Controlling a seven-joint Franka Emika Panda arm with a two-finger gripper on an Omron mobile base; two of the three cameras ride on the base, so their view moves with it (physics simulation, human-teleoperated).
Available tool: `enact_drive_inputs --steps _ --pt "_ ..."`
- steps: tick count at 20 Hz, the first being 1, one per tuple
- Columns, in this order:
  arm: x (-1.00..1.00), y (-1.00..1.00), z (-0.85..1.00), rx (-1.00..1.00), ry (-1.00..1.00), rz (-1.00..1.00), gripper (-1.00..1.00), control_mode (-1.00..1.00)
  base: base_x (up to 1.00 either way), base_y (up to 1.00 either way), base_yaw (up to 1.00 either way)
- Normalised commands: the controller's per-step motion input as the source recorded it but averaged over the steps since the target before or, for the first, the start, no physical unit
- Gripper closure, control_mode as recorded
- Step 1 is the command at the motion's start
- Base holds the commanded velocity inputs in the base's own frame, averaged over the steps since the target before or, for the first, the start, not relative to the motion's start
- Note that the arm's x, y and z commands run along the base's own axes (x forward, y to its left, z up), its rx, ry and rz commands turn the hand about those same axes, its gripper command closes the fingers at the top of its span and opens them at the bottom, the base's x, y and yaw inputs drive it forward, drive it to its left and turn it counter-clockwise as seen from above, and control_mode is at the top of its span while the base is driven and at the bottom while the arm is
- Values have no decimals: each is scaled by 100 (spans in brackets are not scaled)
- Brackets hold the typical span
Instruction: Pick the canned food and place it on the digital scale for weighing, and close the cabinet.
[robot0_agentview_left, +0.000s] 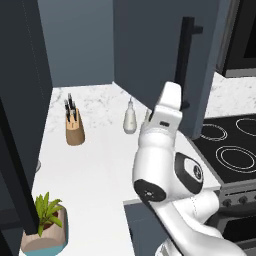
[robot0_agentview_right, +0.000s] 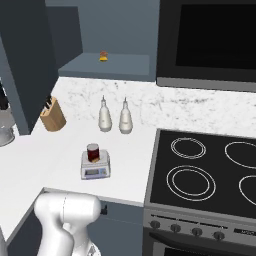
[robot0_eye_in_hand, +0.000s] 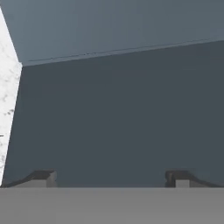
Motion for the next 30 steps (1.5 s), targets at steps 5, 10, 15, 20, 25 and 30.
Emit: enact_drive_inputs --steps 5,10,15,20,25,30 --pt "5 -100 21 1 -2 -12 -100 -100 0 0 0" --pt "23 -100 26 4 -2 -3 -100 -100 0 0 0" --pt "59 -100 2 12 0 0 -100 -100 0 0 0" --pt "83 -100 0 17 -4 4 -100 -100 0 0 0" --pt "90 -78 0 15 0 6 -100 -100 0 0 0" --pt "95 -40 0 10 0 9 -100 -100 0 0 0"
